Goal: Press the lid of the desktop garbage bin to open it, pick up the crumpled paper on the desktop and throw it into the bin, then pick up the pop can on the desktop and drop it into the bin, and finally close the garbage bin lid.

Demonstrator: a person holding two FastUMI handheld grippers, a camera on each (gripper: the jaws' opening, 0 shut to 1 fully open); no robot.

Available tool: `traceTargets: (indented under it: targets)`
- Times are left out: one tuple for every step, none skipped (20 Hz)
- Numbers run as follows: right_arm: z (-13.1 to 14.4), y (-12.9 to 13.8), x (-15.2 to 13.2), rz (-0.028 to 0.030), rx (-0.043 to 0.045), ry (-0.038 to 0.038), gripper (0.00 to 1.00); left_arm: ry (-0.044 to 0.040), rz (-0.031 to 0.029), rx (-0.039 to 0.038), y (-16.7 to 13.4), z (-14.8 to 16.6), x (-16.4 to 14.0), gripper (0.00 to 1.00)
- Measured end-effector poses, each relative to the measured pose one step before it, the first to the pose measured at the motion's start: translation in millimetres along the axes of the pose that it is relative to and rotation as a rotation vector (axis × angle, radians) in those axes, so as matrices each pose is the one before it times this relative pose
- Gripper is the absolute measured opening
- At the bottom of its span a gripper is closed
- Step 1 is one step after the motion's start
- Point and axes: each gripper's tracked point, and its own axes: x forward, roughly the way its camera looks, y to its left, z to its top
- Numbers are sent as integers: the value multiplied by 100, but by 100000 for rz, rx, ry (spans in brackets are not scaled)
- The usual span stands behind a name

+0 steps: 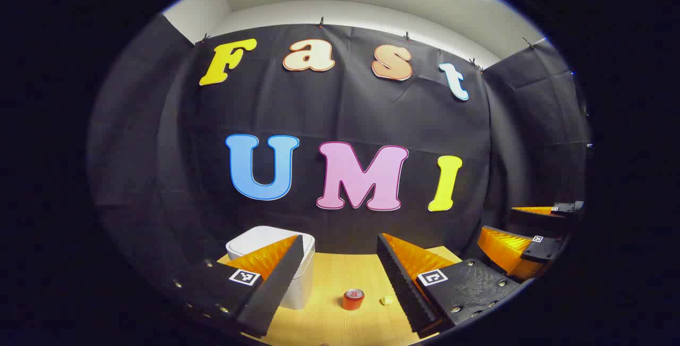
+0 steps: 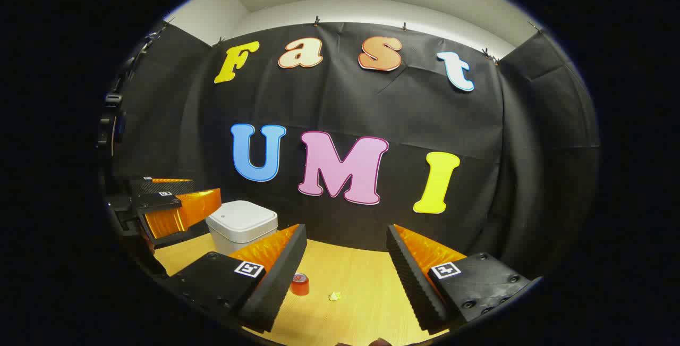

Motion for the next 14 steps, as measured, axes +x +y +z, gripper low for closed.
traceTargets:
  targets:
    - [66, -225, -19, -720, -995, -235, 98, 467, 596, -533, 219, -365, 140, 92]
    - [-28, -122, 27, -401, -392, 134, 98, 1084, -213, -475, 15, -210, 138, 92]
    - [23, 24, 32, 34, 468, -41, 98, 1024, 212, -338, 52, -360, 141, 92]
    - [89, 145, 59, 288, 521, -112, 98, 277, 606, -267, 348, 74, -14, 92]
    - [100, 119, -75, 217, 102, 26, 98, -85, 439, -201, 245, 33, -188, 92]
    - [-114, 95, 13, 201, -235, 171, 98, -212, 251, 17, 43, 133, -133, 92]
    - [-70, 32, 5, 126, -122, 225, 97, -367, 153, 363, 0, 1, -157, 92]
    - [-49, 130, -26, 419, 183, 111, 98, -237, -310, 787, -131, 182, -239, 92]
    - [191, 244, -112, 633, 548, -355, 98, -353, -168, 1085, -167, 9, -196, 92]
    - [372, 253, -302, 338, 538, -1085, 98, -926, -227, 956, -72, 290, -244, 92]
    - [498, -15, -210, -573, 424, -1758, 98, -783, -320, 901, -89, 93, -260, 92]
    - [427, -123, -145, -467, 230, -1669, 98, 18, -176, 929, -59, 46, -171, 92]
    - [474, 66, -166, -430, 190, -1524, 98, 352, -144, 832, -57, -256, -123, 92]
    - [302, -62, 75, -355, 301, -1492, 97, 421, 152, 618, -46, 7, -57, 92]
